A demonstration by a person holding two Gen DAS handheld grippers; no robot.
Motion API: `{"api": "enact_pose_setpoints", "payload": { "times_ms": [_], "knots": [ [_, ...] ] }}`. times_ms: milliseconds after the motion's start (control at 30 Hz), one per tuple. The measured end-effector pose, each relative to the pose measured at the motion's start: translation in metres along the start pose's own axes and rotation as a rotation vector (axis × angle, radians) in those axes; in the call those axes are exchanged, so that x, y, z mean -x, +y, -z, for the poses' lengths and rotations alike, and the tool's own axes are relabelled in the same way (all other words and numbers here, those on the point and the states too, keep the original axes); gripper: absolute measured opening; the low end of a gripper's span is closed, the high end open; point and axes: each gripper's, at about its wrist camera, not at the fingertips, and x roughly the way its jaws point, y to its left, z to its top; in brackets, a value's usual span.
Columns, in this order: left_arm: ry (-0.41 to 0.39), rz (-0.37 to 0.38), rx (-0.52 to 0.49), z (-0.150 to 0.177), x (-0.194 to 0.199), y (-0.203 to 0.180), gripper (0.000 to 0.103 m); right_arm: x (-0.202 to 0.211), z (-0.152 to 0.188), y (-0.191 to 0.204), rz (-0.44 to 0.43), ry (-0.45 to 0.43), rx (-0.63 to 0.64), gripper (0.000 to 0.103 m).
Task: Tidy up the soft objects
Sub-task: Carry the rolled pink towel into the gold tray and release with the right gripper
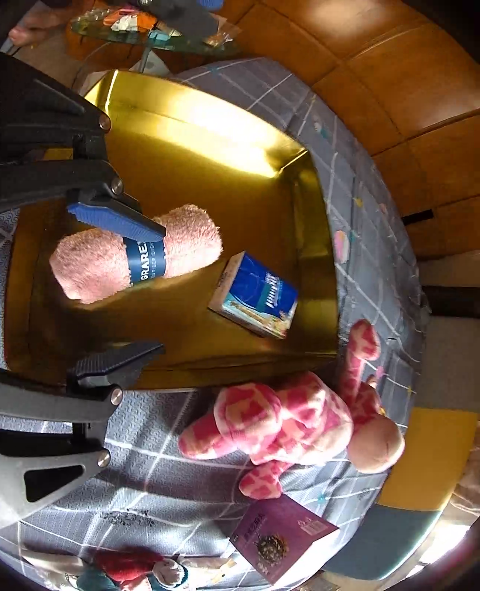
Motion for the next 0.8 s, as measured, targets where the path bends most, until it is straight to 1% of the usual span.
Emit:
{"api": "enact_pose_setpoints", "payload": {
  "times_ms": [100,200,267,400,433,567,800],
  "knots": [
    [0.013,0.02,-0.008,0.001,-0.001,-0.003,0.103,0.018,0.005,-0.005,0.02,-0.057,0.001,0.056],
    [0.032,0.061,-0.007,0.002,-0.002,-0.005,0.103,0.029,0.007,-0.009,0.059,-0.112,0.004,0.056],
    [0.051,0.109,0.0,0.003,-0.003,-0.006,0.103,0.038,0.01,-0.013,0.094,-0.138,-0.002,0.056],
    [0.08,0.246,0.045,0.004,-0.004,-0.005,0.103,0.054,0.014,-0.024,0.162,-0.168,-0.017,0.056],
    [0.085,0.259,0.047,0.004,-0.004,-0.007,0.103,0.058,0.016,-0.026,0.182,-0.178,-0.018,0.056],
    [0.08,0.258,0.006,0.003,0.0,-0.017,0.103,0.073,0.024,-0.031,0.279,-0.213,-0.015,0.056],
    [0.063,0.284,-0.017,-0.005,0.007,-0.028,0.103,0.101,0.039,-0.038,0.362,-0.278,-0.011,0.056]
  ]
}}
